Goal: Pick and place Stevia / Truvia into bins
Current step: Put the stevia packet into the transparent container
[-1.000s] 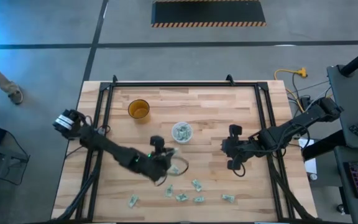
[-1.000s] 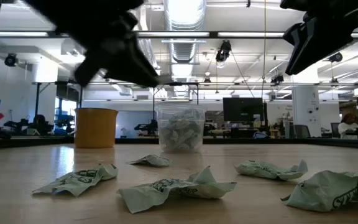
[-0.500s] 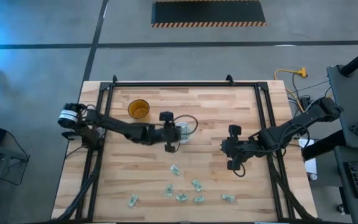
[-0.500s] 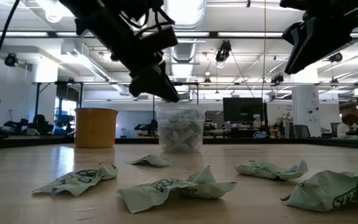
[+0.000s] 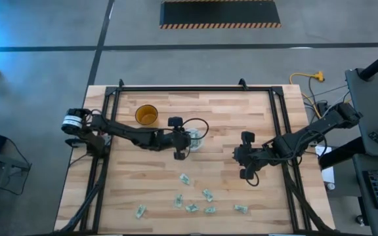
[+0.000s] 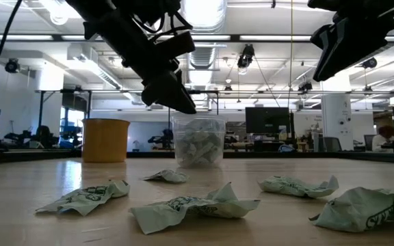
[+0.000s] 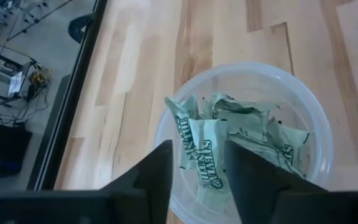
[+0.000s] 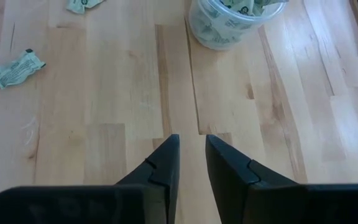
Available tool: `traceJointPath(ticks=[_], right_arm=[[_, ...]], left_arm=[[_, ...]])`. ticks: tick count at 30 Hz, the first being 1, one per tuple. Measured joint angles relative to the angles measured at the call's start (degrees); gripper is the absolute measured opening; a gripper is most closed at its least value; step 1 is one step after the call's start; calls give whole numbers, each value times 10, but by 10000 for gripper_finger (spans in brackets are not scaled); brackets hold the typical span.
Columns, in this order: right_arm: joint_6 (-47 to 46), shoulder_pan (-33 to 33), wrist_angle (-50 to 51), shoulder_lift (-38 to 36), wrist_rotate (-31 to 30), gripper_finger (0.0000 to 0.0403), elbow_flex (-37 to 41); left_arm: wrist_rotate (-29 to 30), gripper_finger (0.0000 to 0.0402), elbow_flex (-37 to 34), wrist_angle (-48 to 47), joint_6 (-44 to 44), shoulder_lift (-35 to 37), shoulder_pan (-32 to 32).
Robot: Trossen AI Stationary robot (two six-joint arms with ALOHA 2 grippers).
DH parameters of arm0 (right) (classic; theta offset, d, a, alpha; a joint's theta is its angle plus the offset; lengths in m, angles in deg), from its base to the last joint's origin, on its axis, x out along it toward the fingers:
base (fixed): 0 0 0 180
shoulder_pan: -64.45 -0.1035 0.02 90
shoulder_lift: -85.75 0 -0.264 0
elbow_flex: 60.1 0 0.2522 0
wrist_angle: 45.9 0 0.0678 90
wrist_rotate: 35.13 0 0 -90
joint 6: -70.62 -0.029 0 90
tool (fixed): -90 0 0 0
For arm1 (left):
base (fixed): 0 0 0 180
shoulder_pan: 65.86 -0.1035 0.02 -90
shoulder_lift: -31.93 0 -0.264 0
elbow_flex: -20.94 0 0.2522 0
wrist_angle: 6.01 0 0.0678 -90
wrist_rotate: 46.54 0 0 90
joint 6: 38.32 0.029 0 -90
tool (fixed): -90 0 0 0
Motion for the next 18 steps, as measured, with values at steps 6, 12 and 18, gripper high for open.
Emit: traceJointPath(ticks=[6, 12, 18], right_arm=[[0, 0, -13, 1, 9, 76, 3], [128, 0, -201, 24, 158, 90, 47], [197, 0, -313, 81, 272, 96, 59]], left_arm=[[0, 189, 0, -5, -3, 6, 3], [-21, 208, 0, -48, -50, 45, 40], [-29, 208, -13, -74, -75, 75, 109]])
